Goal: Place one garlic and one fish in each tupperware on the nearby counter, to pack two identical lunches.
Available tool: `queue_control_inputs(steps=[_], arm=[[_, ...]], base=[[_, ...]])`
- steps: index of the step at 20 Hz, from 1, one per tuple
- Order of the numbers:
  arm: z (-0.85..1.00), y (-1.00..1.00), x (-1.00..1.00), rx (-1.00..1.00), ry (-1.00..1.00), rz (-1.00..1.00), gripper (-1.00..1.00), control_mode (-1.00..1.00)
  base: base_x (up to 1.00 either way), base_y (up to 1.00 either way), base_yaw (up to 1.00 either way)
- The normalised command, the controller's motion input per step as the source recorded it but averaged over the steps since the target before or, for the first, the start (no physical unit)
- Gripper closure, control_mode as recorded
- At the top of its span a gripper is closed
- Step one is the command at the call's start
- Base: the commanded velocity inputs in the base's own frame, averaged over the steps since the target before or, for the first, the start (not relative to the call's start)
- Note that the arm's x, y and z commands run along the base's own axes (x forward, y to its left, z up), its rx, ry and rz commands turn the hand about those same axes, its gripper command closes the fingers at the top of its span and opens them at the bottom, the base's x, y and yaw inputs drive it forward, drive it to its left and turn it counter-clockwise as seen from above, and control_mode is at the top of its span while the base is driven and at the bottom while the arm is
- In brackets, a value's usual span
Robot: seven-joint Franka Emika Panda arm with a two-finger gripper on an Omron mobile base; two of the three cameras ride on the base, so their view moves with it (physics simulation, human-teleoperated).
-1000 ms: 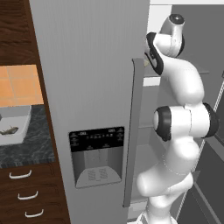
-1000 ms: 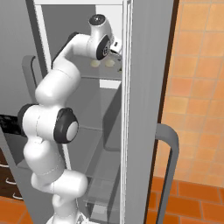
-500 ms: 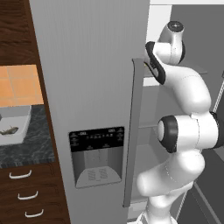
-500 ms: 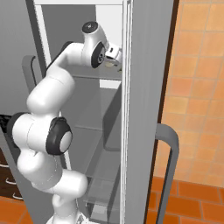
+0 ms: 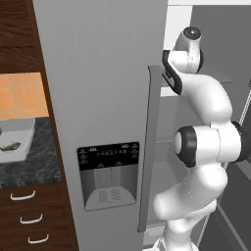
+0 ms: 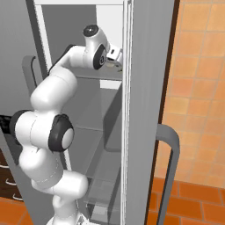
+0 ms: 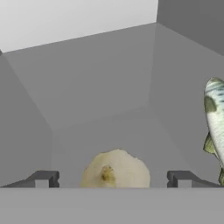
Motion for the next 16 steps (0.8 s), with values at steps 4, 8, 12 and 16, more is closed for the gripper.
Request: queue_control_inputs(steps=[4, 8, 12, 16], arm=[[0.00, 0.00, -0.26, 0.00, -0.07, -0.01, -1.00, -1.00], [-0.24, 0.00, 0.00, -0.03, 0.00, 0.00, -1.00, -1.00], [-0.39, 0.01, 0.01, -0.07, 0.00, 0.00, 1.00, -1.00], [-0.12, 0.00, 0.12, -0.01, -0.02, 0.00, 1.00, -1.00]], base=[[0.00, 0.00, 0.00], [0.00, 0.00, 0.00], [0.00, 0.00, 0.00], [0.00, 0.00, 0.00]])
